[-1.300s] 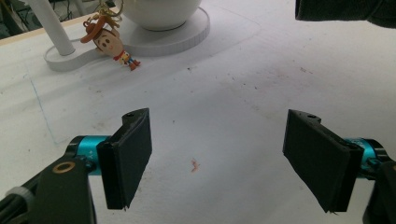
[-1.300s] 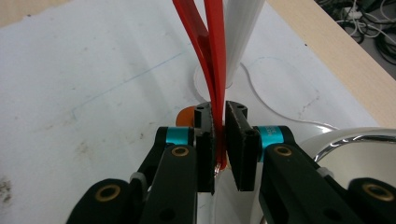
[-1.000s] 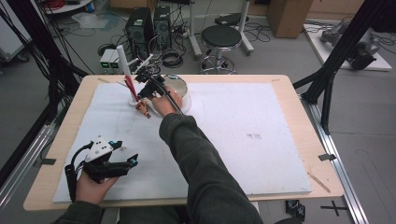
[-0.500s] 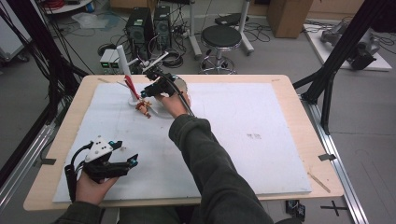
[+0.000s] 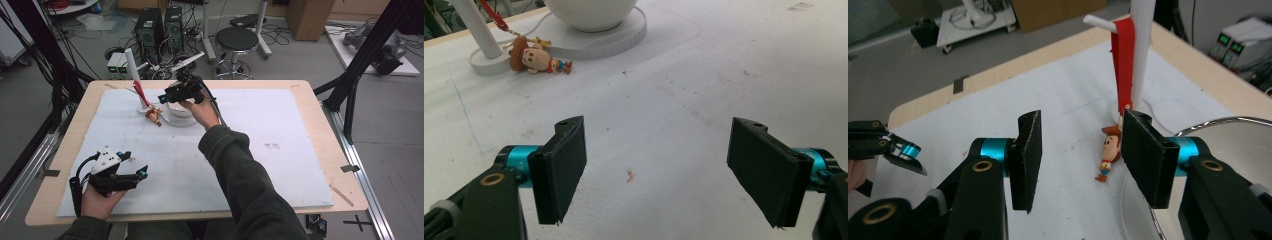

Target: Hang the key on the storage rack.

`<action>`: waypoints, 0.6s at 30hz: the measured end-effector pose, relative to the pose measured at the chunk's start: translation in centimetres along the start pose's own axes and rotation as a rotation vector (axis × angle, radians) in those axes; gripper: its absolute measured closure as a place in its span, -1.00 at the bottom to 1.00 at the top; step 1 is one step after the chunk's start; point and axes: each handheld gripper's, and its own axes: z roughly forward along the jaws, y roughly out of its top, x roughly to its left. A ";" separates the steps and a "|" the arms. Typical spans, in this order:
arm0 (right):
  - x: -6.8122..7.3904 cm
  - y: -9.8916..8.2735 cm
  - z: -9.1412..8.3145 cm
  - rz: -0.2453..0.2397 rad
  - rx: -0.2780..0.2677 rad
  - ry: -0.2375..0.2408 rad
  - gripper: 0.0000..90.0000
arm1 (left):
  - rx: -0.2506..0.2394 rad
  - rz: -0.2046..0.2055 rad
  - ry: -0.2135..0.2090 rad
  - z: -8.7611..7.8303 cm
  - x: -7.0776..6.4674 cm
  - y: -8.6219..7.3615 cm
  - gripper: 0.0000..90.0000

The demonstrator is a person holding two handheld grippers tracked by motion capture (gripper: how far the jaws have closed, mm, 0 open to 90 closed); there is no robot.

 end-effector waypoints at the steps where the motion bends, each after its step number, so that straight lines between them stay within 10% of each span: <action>1: 0.0 -0.3 -0.4 -0.007 -0.017 0.001 0.09 | -0.001 -0.005 0.002 0.0 0.0 0.0 -0.46; 18: -0.8 -4.7 -6.1 0.064 -0.075 0.005 -0.36 | 0.012 -0.003 0.007 0.0 0.0 -0.2 -0.46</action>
